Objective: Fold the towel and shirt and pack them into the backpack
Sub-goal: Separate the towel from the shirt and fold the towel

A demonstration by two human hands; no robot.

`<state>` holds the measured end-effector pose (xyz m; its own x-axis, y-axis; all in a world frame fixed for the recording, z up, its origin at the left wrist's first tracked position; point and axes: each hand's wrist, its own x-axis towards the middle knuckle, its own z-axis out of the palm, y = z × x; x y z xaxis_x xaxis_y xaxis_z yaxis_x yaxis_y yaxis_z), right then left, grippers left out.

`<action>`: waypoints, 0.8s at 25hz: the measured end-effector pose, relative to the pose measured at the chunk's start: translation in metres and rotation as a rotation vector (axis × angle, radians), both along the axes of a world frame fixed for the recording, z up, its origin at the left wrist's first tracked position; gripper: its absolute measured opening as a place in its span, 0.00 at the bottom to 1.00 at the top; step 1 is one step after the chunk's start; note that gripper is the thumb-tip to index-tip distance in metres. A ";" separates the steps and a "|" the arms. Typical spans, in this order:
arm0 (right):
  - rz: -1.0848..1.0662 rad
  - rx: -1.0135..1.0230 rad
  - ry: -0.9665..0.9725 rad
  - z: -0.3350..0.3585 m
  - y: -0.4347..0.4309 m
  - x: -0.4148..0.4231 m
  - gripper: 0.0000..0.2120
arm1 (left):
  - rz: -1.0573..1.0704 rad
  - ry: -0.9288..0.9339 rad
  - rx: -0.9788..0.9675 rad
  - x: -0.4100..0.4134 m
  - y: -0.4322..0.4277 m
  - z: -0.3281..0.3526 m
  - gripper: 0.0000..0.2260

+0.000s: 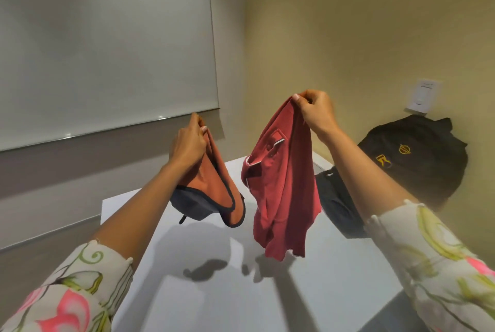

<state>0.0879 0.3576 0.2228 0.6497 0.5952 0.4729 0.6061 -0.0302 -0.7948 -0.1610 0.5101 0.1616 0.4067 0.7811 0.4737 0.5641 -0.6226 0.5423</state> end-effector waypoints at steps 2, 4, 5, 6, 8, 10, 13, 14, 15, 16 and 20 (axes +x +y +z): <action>0.067 -0.001 0.003 -0.004 0.041 0.005 0.12 | 0.052 0.017 -0.006 0.001 0.017 -0.005 0.03; 0.156 -0.009 -0.023 -0.005 0.084 0.008 0.08 | 0.119 0.025 -0.020 0.003 0.036 -0.008 0.03; 0.196 -0.017 -0.036 -0.006 0.104 0.008 0.09 | 0.157 0.027 -0.035 0.004 0.045 -0.008 0.03; 0.228 -0.022 -0.044 -0.006 0.125 0.006 0.09 | 0.195 0.026 -0.049 0.004 0.056 -0.008 0.03; 0.284 -0.021 -0.038 -0.009 0.160 0.001 0.09 | 0.259 0.013 -0.074 0.004 0.077 -0.012 0.03; 0.309 -0.001 -0.010 -0.012 0.195 -0.002 0.09 | 0.319 0.008 -0.113 0.004 0.101 -0.016 0.04; 0.318 0.019 0.036 -0.016 0.237 -0.007 0.09 | 0.383 -0.038 -0.183 0.000 0.134 -0.020 0.04; 0.324 0.023 0.060 -0.017 0.252 -0.009 0.09 | 0.402 -0.052 -0.196 0.000 0.145 -0.021 0.04; 0.325 0.032 0.088 -0.018 0.267 -0.011 0.09 | 0.416 -0.058 -0.202 0.000 0.156 -0.022 0.04; 0.324 0.038 0.121 -0.019 0.281 -0.013 0.09 | 0.423 -0.057 -0.200 0.000 0.166 -0.023 0.04; 0.356 0.039 0.190 -0.032 0.340 -0.030 0.08 | 0.446 -0.073 -0.202 -0.002 0.209 -0.032 0.04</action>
